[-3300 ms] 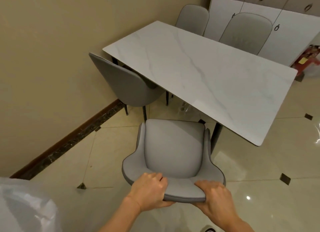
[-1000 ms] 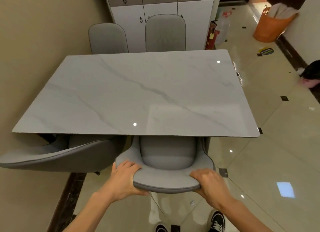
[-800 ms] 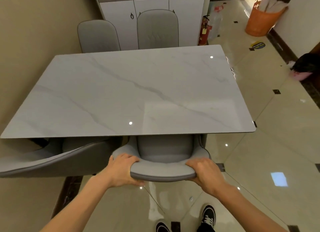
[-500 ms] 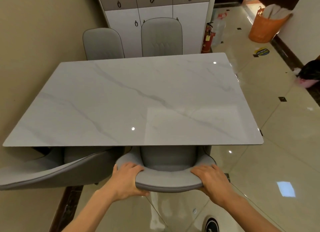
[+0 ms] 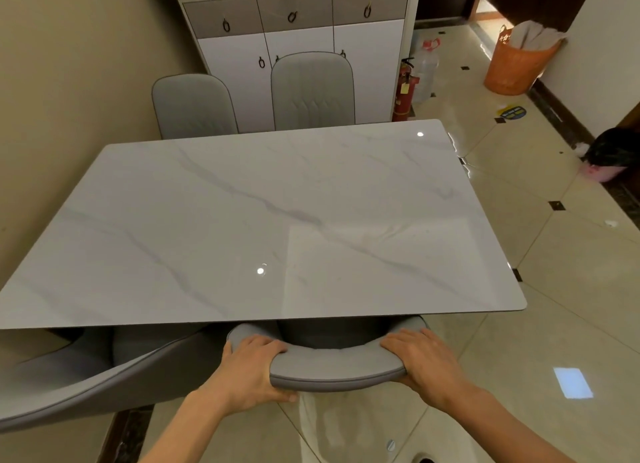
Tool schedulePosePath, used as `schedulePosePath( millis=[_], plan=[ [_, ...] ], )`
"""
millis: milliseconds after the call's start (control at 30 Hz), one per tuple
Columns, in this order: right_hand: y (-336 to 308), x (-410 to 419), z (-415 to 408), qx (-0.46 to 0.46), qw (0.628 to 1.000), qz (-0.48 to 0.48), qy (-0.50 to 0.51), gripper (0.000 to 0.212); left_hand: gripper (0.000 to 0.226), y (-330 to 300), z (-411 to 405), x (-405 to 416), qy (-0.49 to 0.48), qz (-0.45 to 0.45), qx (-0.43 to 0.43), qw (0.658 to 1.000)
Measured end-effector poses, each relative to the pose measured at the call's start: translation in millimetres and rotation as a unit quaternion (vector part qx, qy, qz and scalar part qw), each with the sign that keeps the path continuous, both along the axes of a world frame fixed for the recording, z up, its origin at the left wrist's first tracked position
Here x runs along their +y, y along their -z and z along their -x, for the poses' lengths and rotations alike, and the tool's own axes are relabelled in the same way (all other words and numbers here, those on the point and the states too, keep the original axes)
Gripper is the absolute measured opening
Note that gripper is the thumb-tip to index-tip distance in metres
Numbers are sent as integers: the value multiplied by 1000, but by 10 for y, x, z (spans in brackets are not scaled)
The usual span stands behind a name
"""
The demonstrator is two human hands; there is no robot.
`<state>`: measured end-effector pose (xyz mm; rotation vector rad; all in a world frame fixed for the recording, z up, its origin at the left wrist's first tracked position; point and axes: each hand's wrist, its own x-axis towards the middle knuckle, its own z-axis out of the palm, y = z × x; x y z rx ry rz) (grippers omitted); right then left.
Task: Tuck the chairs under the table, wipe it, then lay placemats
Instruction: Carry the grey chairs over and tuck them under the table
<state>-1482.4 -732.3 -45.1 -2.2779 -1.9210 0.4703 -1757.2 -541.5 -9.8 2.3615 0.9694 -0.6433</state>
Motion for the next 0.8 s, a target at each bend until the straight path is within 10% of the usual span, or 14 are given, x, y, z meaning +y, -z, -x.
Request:
schedulePosePath(
  millis=[800],
  plan=[
    [-111,7,-89,20,998,39,-46,30,89,-232,-119,-166,-26,1,28,999]
  ],
)
